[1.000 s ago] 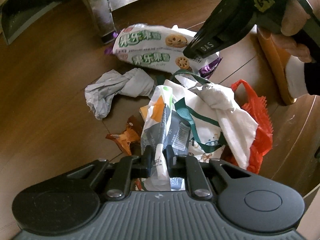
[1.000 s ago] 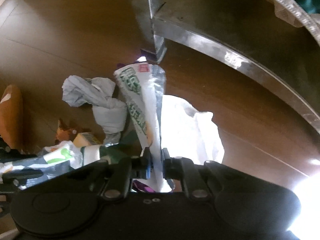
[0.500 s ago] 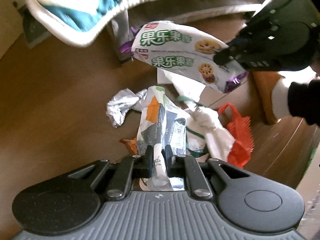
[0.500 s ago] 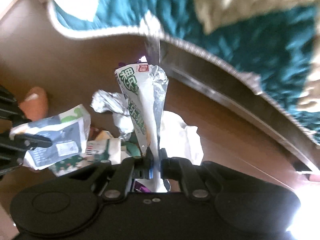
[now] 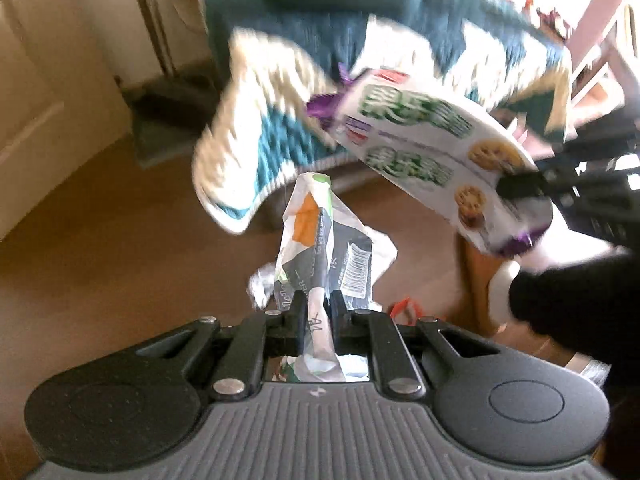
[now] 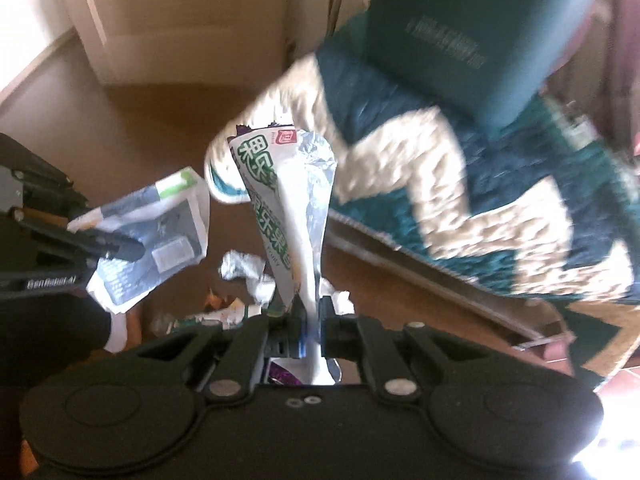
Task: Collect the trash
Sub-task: 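Lift both held wrappers up to the teal wastebasket on the bench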
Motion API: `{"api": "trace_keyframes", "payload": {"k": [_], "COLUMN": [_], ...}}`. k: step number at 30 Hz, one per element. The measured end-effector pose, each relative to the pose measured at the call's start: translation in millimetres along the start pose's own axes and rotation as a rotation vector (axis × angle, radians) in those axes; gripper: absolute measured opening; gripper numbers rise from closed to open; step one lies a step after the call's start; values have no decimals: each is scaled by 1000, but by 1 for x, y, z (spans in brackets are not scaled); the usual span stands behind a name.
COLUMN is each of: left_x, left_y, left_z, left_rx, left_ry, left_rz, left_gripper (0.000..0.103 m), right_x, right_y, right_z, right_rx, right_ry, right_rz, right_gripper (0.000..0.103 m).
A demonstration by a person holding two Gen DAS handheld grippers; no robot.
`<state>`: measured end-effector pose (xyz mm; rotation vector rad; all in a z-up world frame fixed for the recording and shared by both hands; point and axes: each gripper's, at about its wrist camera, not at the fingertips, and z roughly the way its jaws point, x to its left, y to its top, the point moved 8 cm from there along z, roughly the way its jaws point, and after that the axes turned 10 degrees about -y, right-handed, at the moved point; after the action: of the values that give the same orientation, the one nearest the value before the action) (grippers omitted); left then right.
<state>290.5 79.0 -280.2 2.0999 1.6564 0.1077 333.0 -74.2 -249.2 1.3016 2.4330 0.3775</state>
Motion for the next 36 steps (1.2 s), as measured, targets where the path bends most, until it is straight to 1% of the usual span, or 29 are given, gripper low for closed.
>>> {"api": "trace_keyframes", "payload": {"k": [5,8,11,16,20,22,25,28,30,31,36], "left_x": [-21,-33,-43,-56,-66,-71,-77,-82,-86,-83,-83], "left_y": [29,52,80,139,195,224,266,307,326,330,366], "left_z": [-58,-91,-123,-172,-209,-224,-241,-245,-244,-245,-223], "left_rx": [-112,-182,-256,-373,-482,-529,-585,-626,-637,-640,-626], "left_ry": [35,41,41,40,62,70,65,93,97,99,121], "left_rz": [-18,-29,-18,0,28,36,33,45,47,44,45], "left_gripper": [12,12,12,12,12,12,12,12,12,12,12], "right_x": [-25,-46,-63,-101,-131,-144,-165,-183,-193,-199,-214], "right_y": [14,28,47,90,132,154,184,213,230,239,267], "right_z": [-61,-98,-132,-178,-206,-213,-213,-213,-209,-203,-180], "right_rx": [-101,-158,-226,-328,-415,-452,-490,-509,-520,-520,-507], "right_ry": [-47,-68,-92,-127,-162,-166,-191,-194,-208,-223,-230], "right_rz": [40,70,102,162,210,231,262,308,325,332,359], "right_gripper": [5,5,5,5,5,5,5,5,5,5,5]}}
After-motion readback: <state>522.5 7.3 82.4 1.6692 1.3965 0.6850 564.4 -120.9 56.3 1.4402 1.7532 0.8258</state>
